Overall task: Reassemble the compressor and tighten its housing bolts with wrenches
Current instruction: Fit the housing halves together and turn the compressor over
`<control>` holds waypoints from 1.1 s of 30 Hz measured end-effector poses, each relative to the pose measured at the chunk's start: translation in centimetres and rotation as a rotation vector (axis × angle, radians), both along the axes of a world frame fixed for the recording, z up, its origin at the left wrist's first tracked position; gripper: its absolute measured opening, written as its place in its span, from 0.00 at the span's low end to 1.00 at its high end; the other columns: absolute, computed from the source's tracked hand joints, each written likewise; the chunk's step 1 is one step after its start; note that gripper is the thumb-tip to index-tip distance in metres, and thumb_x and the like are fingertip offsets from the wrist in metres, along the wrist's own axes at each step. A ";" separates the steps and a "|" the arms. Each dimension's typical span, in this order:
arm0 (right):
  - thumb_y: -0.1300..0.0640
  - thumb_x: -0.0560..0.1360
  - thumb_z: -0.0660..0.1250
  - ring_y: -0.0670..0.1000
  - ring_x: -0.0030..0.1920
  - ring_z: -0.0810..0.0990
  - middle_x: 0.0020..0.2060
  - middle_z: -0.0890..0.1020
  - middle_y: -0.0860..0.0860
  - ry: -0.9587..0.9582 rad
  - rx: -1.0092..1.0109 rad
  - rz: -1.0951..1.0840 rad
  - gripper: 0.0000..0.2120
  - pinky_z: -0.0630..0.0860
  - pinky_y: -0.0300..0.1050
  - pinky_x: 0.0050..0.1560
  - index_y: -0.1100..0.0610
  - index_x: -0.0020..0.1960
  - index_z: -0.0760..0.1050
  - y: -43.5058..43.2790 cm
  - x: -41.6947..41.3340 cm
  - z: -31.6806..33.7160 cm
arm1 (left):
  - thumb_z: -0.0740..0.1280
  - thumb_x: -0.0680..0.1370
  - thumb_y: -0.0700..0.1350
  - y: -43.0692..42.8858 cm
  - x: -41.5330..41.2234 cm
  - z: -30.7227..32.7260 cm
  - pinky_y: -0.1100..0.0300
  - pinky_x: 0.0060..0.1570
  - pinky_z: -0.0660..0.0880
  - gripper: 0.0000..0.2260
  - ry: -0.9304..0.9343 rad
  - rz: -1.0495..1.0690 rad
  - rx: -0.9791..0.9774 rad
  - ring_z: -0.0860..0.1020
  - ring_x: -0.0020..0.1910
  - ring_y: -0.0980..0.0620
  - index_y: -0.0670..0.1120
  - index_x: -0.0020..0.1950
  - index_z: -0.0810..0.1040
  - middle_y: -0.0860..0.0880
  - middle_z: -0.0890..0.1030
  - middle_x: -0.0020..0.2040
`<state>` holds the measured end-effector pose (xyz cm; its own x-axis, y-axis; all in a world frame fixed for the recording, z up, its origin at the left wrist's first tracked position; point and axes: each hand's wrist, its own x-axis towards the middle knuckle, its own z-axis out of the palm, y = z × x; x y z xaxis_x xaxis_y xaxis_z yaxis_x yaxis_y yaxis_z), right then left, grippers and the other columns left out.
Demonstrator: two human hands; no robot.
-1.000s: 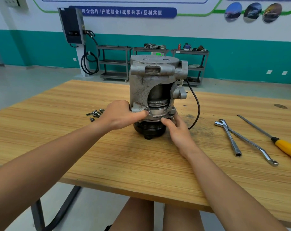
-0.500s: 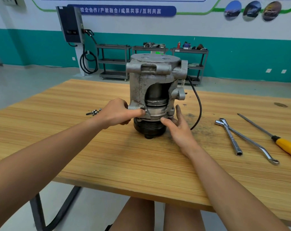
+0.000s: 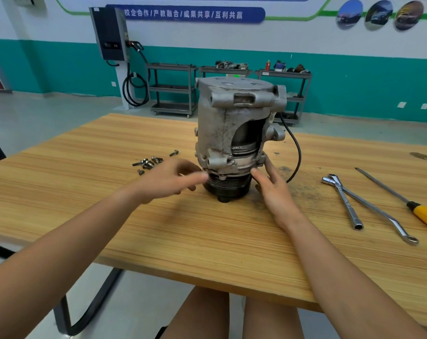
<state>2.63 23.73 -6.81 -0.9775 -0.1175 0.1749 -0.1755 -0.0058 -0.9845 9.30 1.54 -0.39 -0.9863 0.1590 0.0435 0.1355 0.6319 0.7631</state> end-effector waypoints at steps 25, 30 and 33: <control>0.47 0.57 0.81 0.40 0.65 0.63 0.64 0.67 0.39 0.167 0.354 0.089 0.59 0.60 0.34 0.62 0.47 0.76 0.45 -0.1 -0.5 2.2 | 0.76 0.58 0.52 1.7 -5.2 -3.2 0.62 0.66 0.56 0.63 0.113 -0.054 0.315 0.59 0.69 0.57 0.54 0.72 0.26 0.46 0.58 0.75; 0.52 0.54 0.83 0.41 0.63 0.68 0.59 0.70 0.37 0.227 0.414 0.057 0.58 0.63 0.36 0.63 0.52 0.74 0.51 0.0 -1.6 2.8 | 0.77 0.51 0.66 1.9 -6.3 -3.4 0.75 0.60 0.55 0.71 0.135 -0.114 0.360 0.55 0.70 0.61 0.51 0.69 0.22 0.57 0.53 0.70; 0.52 0.51 0.84 0.30 0.57 0.69 0.54 0.69 0.28 0.306 0.419 0.032 0.51 0.64 0.22 0.58 0.41 0.65 0.58 0.1 -1.7 2.6 | 0.75 0.47 0.70 1.2 -6.8 -3.7 0.71 0.63 0.57 0.72 0.153 -0.123 0.323 0.57 0.68 0.62 0.56 0.68 0.22 0.60 0.54 0.67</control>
